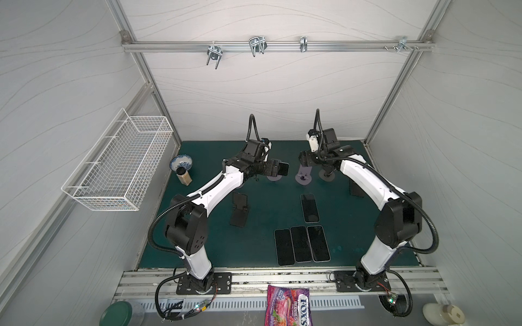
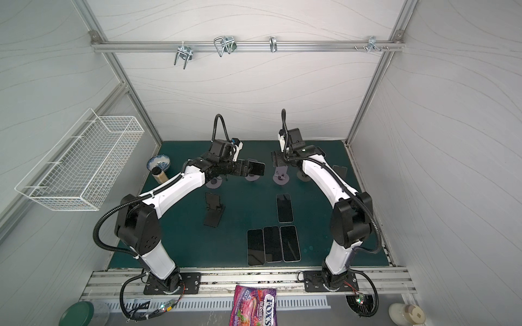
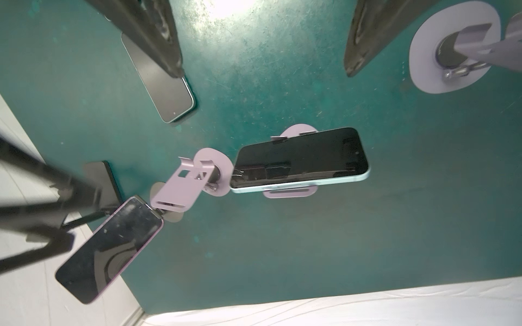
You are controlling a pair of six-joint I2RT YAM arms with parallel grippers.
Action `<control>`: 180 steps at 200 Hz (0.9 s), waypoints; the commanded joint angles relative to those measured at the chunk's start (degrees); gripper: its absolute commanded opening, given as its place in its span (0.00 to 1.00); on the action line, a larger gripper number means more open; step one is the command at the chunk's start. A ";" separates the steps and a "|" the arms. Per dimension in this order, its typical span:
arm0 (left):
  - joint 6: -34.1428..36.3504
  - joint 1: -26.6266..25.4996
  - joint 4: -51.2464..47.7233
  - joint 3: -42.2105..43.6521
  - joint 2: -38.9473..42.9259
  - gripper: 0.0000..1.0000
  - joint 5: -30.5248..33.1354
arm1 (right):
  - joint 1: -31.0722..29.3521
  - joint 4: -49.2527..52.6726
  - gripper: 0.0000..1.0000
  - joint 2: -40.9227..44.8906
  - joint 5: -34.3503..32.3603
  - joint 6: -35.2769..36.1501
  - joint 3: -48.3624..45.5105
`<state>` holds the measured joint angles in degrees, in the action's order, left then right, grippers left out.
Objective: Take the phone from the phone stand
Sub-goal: 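Close the left gripper on the standing teal phone while the right comes alongside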
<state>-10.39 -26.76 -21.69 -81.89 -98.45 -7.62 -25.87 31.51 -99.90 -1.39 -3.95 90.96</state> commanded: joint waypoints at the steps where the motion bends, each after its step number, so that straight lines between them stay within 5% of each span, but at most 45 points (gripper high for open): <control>1: -1.08 0.79 -0.17 -1.12 -0.29 0.90 -1.36 | -1.00 -1.83 0.79 -1.47 5.43 7.37 1.59; 51: -1.64 1.22 -0.44 -0.38 0.00 0.89 -0.92 | -1.20 -1.86 0.70 -5.03 15.17 13.02 3.29; 119: -4.07 2.18 -2.15 -1.98 -1.46 0.89 -0.69 | -1.20 -1.11 0.73 -10.19 19.08 19.13 7.31; 180: -23.92 2.68 -4.87 -6.13 -2.82 0.89 -0.30 | -1.11 -0.69 0.73 -11.29 17.38 20.63 8.98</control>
<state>-23.29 -24.62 -26.55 -85.08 -101.16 -6.90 -27.11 30.11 -110.61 15.73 13.76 98.56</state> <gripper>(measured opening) 0.893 0.731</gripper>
